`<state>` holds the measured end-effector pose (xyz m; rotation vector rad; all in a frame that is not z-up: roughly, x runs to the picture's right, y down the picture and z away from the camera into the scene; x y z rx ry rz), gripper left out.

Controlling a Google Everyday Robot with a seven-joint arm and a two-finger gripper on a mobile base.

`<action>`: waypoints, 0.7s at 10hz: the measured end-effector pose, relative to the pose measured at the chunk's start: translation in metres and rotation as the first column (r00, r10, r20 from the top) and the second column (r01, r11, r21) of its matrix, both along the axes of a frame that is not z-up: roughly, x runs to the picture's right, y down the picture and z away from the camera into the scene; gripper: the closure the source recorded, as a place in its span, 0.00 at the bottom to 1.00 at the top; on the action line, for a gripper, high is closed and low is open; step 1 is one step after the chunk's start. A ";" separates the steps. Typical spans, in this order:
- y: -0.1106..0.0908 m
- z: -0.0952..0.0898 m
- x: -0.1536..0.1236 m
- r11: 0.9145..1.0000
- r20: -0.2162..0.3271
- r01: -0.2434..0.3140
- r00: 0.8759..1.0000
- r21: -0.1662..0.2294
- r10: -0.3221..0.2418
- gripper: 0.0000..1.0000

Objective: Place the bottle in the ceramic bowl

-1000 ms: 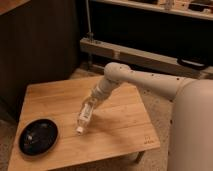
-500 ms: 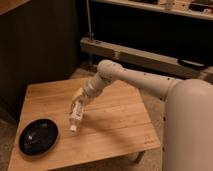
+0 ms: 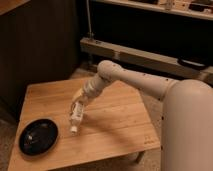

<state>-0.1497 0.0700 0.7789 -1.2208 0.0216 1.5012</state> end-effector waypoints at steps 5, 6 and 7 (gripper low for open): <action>0.075 -0.032 -0.093 0.992 0.263 0.114 0.960 -0.058 -0.095 1.00; 0.090 -0.037 -0.109 0.988 0.318 0.134 0.942 -0.076 -0.104 1.00; 0.104 -0.042 -0.130 0.983 0.386 0.161 0.915 -0.093 -0.114 1.00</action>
